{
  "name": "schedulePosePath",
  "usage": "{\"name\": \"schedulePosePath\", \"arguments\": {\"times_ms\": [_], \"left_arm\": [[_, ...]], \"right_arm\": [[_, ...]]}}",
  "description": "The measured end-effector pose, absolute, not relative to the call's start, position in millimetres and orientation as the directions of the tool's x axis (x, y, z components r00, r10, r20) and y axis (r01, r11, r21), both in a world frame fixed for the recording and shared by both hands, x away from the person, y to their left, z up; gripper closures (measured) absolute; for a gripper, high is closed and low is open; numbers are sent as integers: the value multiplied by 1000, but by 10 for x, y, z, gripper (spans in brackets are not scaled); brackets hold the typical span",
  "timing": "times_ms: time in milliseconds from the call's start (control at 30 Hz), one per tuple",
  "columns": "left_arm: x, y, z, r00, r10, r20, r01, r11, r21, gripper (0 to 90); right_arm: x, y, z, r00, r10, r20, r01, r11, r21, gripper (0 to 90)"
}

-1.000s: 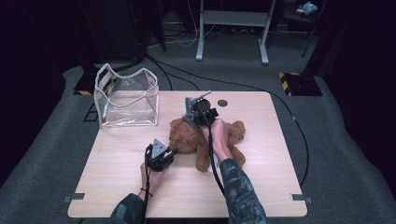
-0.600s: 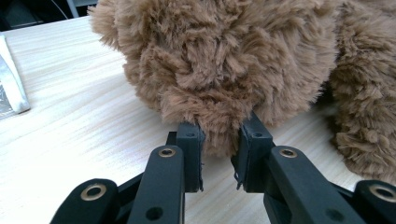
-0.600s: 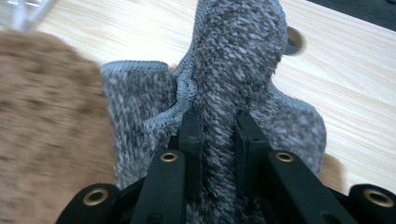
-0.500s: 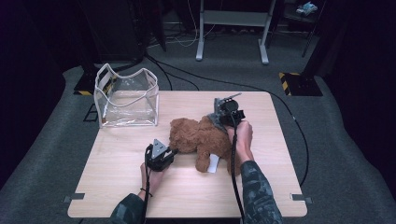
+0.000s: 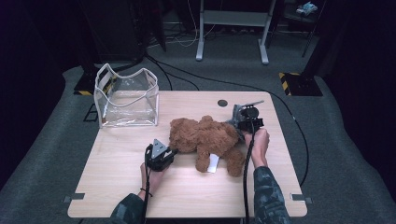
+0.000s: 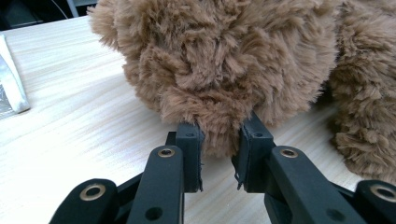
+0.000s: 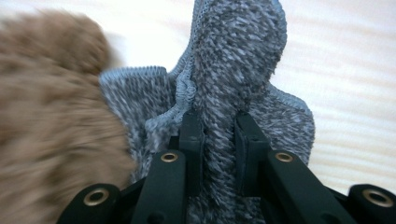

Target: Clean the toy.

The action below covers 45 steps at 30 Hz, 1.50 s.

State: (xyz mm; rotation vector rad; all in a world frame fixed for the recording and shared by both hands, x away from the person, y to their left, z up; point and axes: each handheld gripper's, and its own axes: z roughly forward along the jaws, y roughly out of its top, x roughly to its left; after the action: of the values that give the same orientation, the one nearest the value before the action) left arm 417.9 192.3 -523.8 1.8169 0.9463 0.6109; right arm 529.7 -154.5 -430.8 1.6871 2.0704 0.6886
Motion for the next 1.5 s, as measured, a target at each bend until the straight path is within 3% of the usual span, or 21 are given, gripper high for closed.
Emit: {"name": "schedulePosePath", "arguments": {"times_ms": [300,533,867,1133,1500], "left_arm": [[4178,1923,-5238,573,819,-2,337,-234,912,689],[4174,1922,-5238,576,817,-8,341,-231,911,700],[4176,1919,-5243,572,820,-7,337,-228,913,701],[4180,1925,-5239,573,820,-2,336,-233,912,709],[4177,1931,-5234,579,816,-2,339,-238,910,715]], "right_arm": [[4952,-1126,-3680,-371,928,41,649,227,726,763],[4801,-492,-3587,-548,835,54,566,322,759,764],[4745,-22,-3579,-676,720,158,542,340,768,763],[4818,28,-3896,-643,764,62,563,416,714,765],[4838,-356,-4001,-539,842,-25,607,408,682,770]]}}
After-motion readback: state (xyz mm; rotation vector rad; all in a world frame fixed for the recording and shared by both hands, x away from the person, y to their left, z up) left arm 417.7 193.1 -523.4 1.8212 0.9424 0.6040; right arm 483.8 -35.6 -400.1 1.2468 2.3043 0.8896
